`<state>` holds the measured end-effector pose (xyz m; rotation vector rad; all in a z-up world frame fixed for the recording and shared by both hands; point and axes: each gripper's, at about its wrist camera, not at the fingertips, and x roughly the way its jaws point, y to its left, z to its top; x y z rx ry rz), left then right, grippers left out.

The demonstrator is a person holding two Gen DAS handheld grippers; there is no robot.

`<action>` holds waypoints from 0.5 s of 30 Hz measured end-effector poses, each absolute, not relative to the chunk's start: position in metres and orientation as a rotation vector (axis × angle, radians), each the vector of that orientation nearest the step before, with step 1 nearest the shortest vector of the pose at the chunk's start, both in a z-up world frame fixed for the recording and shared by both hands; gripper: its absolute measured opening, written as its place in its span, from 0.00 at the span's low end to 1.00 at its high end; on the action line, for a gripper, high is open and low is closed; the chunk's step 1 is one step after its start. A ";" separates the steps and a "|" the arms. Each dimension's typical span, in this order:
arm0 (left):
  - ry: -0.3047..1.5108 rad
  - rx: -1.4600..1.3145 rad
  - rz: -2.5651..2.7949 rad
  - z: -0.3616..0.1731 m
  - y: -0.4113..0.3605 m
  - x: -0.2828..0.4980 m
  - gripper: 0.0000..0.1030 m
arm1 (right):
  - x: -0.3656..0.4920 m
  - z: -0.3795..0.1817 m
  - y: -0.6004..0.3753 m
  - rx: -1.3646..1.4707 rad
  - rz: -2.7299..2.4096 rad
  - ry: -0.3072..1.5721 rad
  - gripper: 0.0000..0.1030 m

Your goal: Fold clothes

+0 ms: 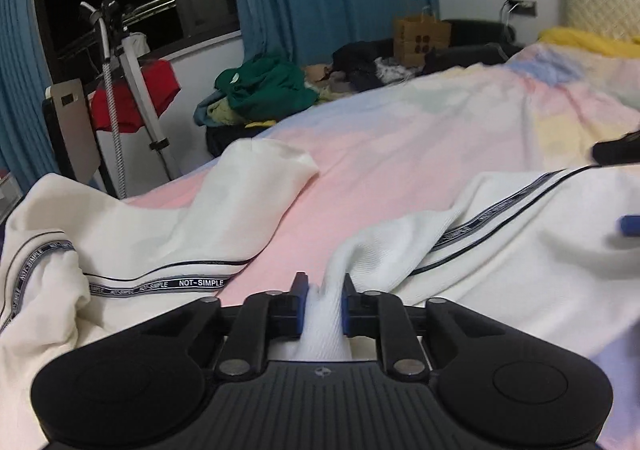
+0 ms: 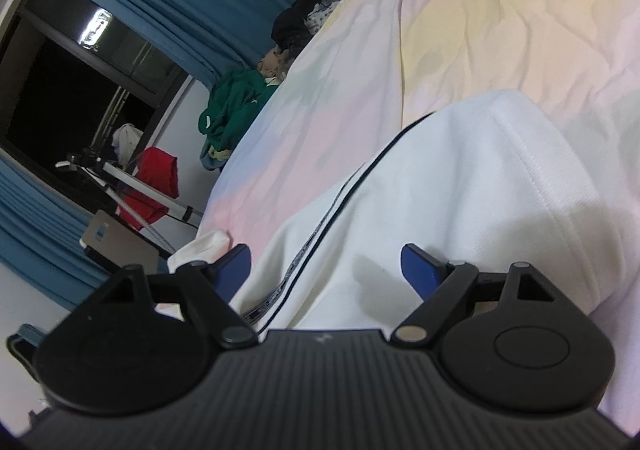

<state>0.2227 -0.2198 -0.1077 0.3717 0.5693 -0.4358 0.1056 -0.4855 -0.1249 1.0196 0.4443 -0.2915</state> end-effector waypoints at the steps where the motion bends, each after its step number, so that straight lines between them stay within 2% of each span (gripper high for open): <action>1: 0.559 0.369 -0.454 -0.101 -0.215 0.214 0.14 | 0.104 -0.126 -0.486 1.038 -0.285 0.440 0.82; 6: 0.549 0.238 -0.581 -0.075 -0.171 0.155 0.13 | 0.091 -0.127 -0.495 1.124 -0.269 0.401 0.82; 10: 0.614 0.193 -0.608 -0.085 -0.138 0.113 0.14 | 0.079 -0.126 -0.502 1.178 -0.275 0.378 0.82; 15: 0.673 0.067 -0.629 -0.109 -0.105 0.090 0.14 | 0.084 -0.123 -0.494 1.132 -0.272 0.446 0.82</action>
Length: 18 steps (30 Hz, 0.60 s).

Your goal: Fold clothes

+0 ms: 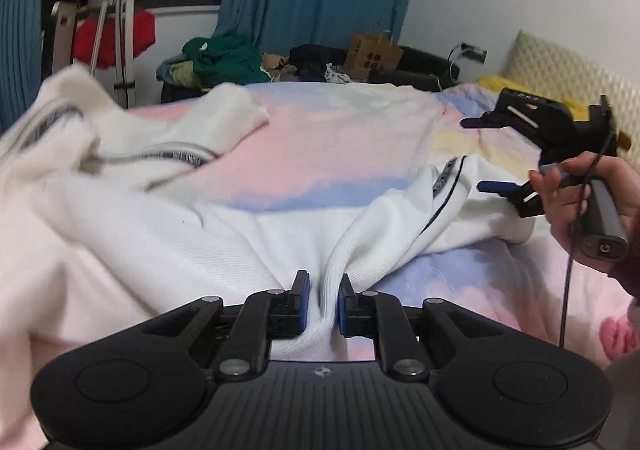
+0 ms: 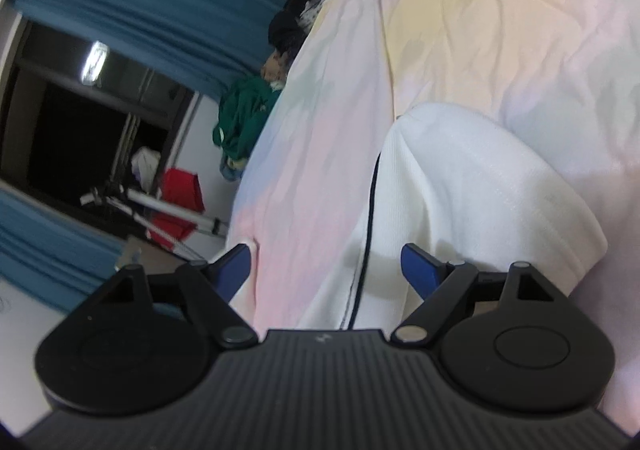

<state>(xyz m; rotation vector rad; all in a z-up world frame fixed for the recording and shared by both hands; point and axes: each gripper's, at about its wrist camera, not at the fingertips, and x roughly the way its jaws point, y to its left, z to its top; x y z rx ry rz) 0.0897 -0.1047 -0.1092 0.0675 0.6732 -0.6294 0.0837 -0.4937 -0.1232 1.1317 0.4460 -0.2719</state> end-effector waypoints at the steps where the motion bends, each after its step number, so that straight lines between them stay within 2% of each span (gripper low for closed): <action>1: 0.679 0.054 -0.624 -0.114 -0.101 0.087 0.14 | 0.087 -0.124 -0.490 1.106 -0.284 0.471 0.82; 7: 0.684 0.050 -0.614 -0.136 -0.101 0.089 0.15 | 0.116 -0.125 -0.474 0.915 -0.364 0.578 0.82; 11: 0.675 0.059 -0.623 -0.147 -0.104 0.092 0.15 | 0.156 -0.120 -0.459 0.653 -0.444 0.672 0.82; 12: 0.676 0.059 -0.625 -0.149 -0.106 0.094 0.15 | 0.165 -0.124 -0.458 0.603 -0.470 0.701 0.79; 13: 0.672 0.057 -0.628 -0.149 -0.107 0.094 0.15 | 0.171 -0.128 -0.458 0.576 -0.497 0.719 0.69; 14: 0.668 0.056 -0.631 -0.150 -0.108 0.095 0.15 | 0.177 -0.131 -0.458 0.552 -0.521 0.730 0.54; 15: 0.669 0.057 -0.631 -0.150 -0.109 0.096 0.15 | 0.180 -0.132 -0.457 0.536 -0.542 0.727 0.44; 16: 0.670 0.053 -0.634 -0.148 -0.109 0.096 0.15 | 0.184 -0.133 -0.456 0.516 -0.559 0.725 0.24; 17: 0.668 0.043 -0.639 -0.147 -0.108 0.097 0.15 | 0.188 -0.131 -0.453 0.491 -0.564 0.724 0.16; 18: 0.667 0.033 -0.644 -0.146 -0.107 0.098 0.15 | 0.193 -0.128 -0.451 0.475 -0.557 0.720 0.14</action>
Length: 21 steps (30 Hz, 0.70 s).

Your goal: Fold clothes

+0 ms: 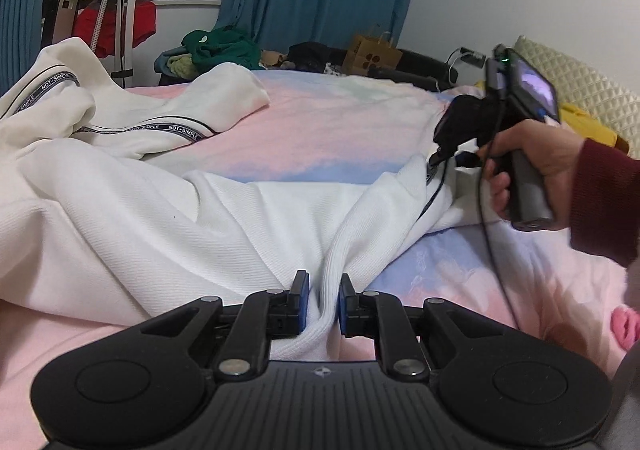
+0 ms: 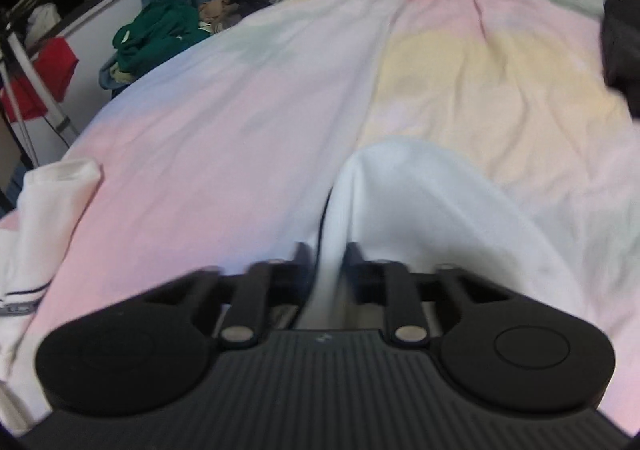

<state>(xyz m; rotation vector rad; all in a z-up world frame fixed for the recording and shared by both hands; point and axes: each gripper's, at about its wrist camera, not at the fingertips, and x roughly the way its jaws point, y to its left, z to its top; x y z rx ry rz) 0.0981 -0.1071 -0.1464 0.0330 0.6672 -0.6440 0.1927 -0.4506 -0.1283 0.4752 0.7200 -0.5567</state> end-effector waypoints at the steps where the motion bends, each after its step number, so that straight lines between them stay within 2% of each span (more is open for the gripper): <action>1: 0.666 0.023 -0.649 -0.145 -0.106 0.099 0.15 | 0.197 -0.124 -0.448 0.463 -0.547 0.712 0.12; 5: 0.646 -0.028 -0.662 -0.139 -0.101 0.100 0.14 | 0.204 -0.085 -0.442 0.505 -0.443 0.589 0.09; 11: 0.524 -0.078 -0.671 -0.115 -0.098 0.093 0.14 | 0.160 -0.014 -0.443 0.624 -0.236 0.207 0.09; 14: 0.515 -0.051 -0.661 -0.113 -0.104 0.089 0.15 | 0.131 -0.031 -0.464 0.692 -0.314 0.219 0.10; 19: 0.567 0.068 -0.638 -0.133 -0.124 0.087 0.16 | 0.086 -0.128 -0.520 0.952 -0.569 0.586 0.11; 21: 0.580 0.113 -0.623 -0.142 -0.130 0.086 0.16 | 0.064 -0.155 -0.534 1.121 -0.573 0.586 0.15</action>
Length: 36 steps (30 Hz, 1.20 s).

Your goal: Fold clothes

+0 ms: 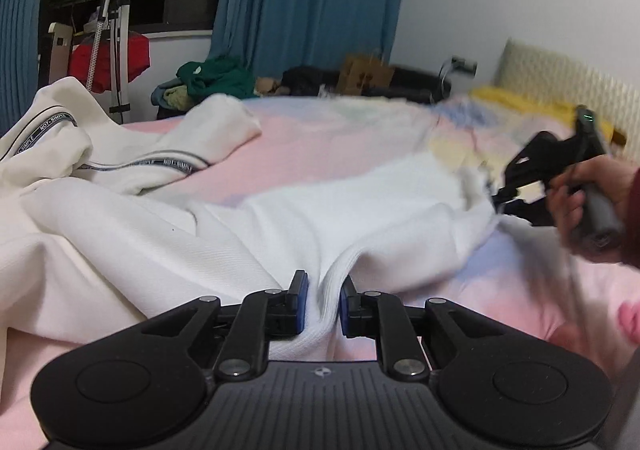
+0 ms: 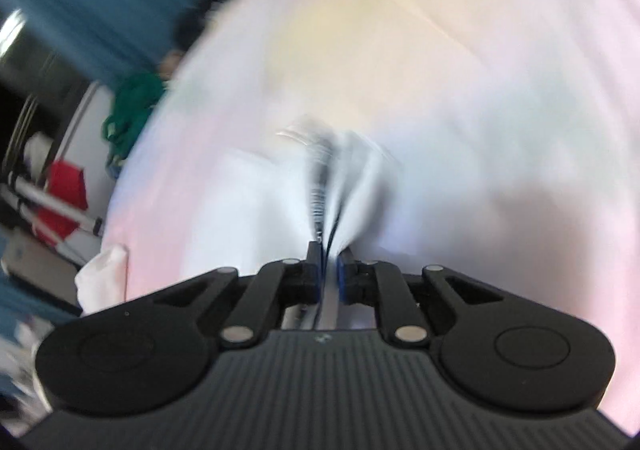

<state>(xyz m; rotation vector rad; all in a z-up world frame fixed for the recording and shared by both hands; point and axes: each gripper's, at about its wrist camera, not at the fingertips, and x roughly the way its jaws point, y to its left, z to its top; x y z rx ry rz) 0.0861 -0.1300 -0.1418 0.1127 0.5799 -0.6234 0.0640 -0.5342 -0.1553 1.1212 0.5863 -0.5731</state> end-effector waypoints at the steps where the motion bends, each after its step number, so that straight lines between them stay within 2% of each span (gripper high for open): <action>1: 0.579 0.119 -0.619 -0.144 -0.130 0.086 0.16 | 0.055 -0.163 -0.540 1.202 -0.570 0.560 0.18; 4: 0.575 0.139 -0.606 -0.151 -0.131 0.087 0.16 | 0.043 -0.157 -0.545 1.277 -0.587 0.451 0.31; 6: 0.573 0.138 -0.601 -0.153 -0.132 0.086 0.17 | 0.040 -0.146 -0.542 1.213 -0.627 0.407 0.49; 7: 0.569 0.147 -0.597 -0.154 -0.133 0.085 0.17 | 0.040 -0.140 -0.539 1.175 -0.643 0.391 0.63; 8: 0.565 0.156 -0.593 -0.155 -0.134 0.085 0.17 | 0.040 -0.134 -0.537 1.136 -0.655 0.379 0.72; 13: 0.547 0.180 -0.580 -0.157 -0.136 0.081 0.18 | 0.055 -0.106 -0.517 0.913 -0.637 0.413 0.74; 18: 0.546 0.182 -0.570 -0.159 -0.134 0.078 0.19 | 0.091 -0.119 -0.495 0.688 -0.635 0.592 0.72; 21: 0.541 0.190 -0.569 -0.159 -0.133 0.076 0.19 | 0.099 -0.134 -0.498 0.664 -0.652 0.655 0.72; 22: 0.541 0.190 -0.569 -0.159 -0.133 0.076 0.19 | 0.098 -0.137 -0.499 0.662 -0.662 0.660 0.70; 26: 0.540 0.178 -0.577 -0.158 -0.130 0.077 0.20 | 0.079 -0.137 -0.516 0.751 -0.708 0.638 0.27; 29: 0.540 0.169 -0.585 -0.155 -0.127 0.078 0.21 | 0.059 -0.145 -0.528 0.870 -0.730 0.622 0.18; 36: 0.545 0.166 -0.600 -0.151 -0.125 0.078 0.24 | 0.040 -0.157 -0.536 1.018 -0.732 0.587 0.17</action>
